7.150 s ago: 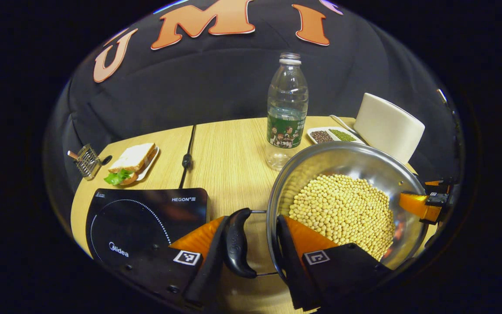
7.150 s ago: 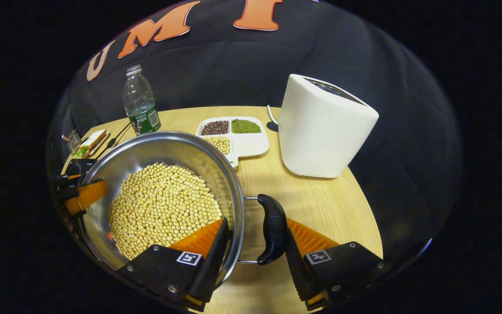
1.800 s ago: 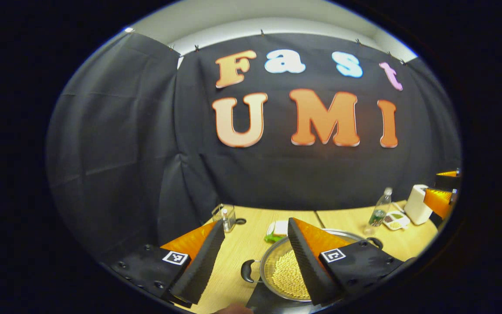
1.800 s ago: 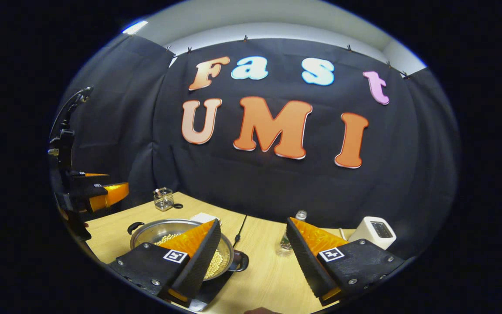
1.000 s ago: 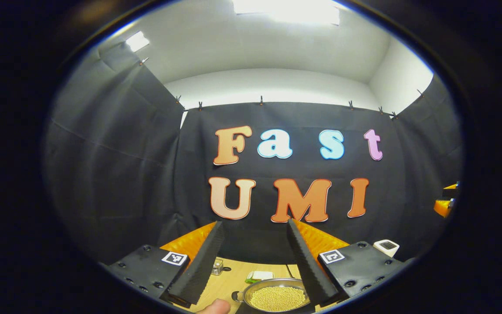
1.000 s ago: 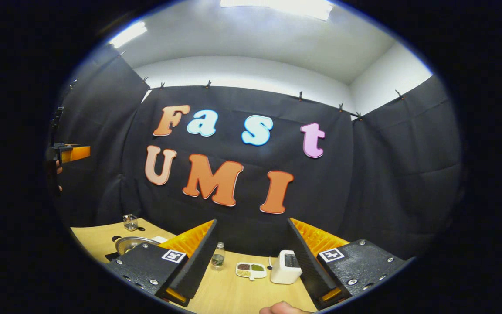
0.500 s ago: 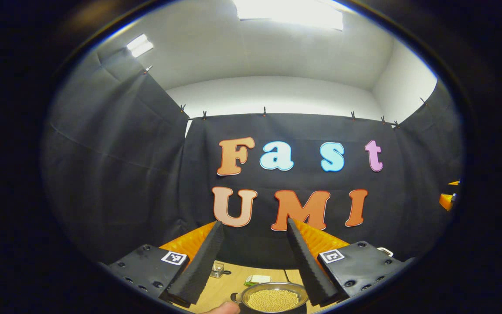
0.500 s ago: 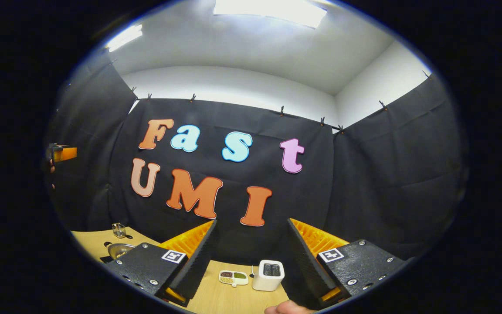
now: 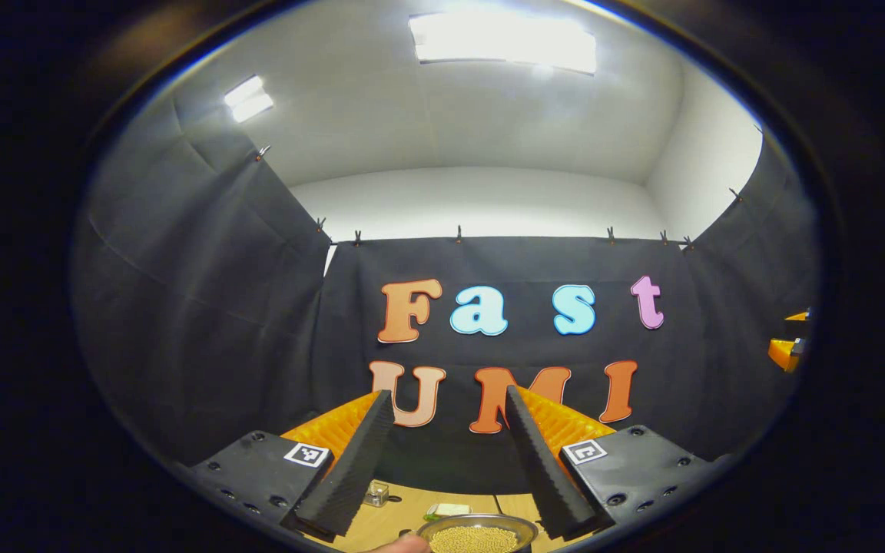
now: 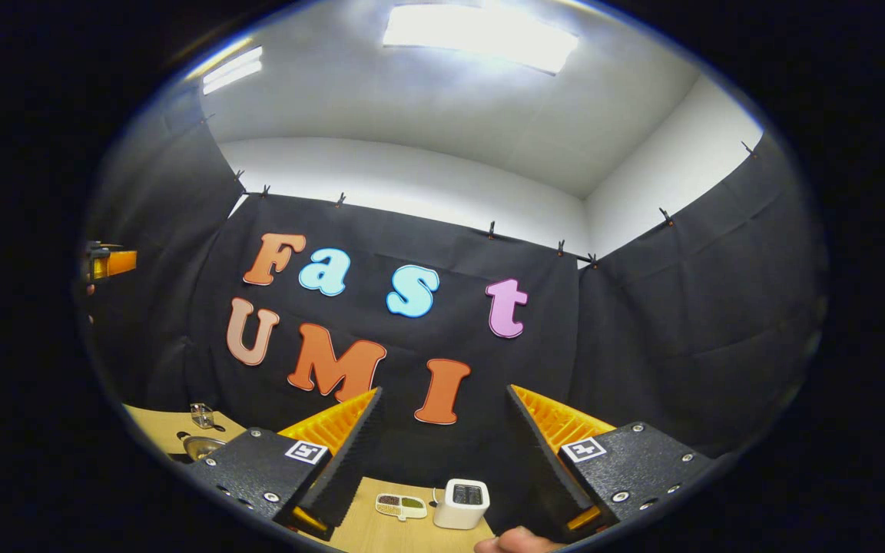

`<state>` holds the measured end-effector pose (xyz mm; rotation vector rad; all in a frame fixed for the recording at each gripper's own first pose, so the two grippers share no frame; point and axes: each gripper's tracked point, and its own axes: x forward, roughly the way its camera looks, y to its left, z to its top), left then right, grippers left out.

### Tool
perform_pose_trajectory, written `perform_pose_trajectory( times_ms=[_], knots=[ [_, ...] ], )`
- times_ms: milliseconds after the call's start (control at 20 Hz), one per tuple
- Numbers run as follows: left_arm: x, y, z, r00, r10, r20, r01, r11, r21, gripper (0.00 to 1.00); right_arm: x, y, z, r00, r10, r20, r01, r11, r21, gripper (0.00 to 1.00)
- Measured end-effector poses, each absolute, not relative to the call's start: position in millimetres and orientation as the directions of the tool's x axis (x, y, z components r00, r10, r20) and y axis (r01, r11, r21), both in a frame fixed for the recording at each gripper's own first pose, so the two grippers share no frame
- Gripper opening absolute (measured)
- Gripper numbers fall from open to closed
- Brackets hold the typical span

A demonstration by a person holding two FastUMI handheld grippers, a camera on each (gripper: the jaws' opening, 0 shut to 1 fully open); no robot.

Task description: First push the handle of the pot to place it horizontally, then grasp the pot with both hands and set it on the induction cooktop.

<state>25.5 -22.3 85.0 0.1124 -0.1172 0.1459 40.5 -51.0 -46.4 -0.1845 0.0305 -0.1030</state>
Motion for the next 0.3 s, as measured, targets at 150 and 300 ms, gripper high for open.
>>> perform_pose_trajectory(
  times_ms=[150, 300],
  knots=[
    [22, -34, 70, 0.989, 0.112, 0.096, -0.122, 0.987, 0.101, 0.98, 36, -45, -48, 0.995, -0.095, -0.002, 0.092, 0.974, -0.205, 0.95],
    [28, -35, 70, 0.990, 0.111, 0.087, -0.121, 0.985, 0.125, 0.98, 36, -36, -49, 0.997, -0.080, -0.003, 0.078, 0.977, -0.201, 0.95]
  ],
)
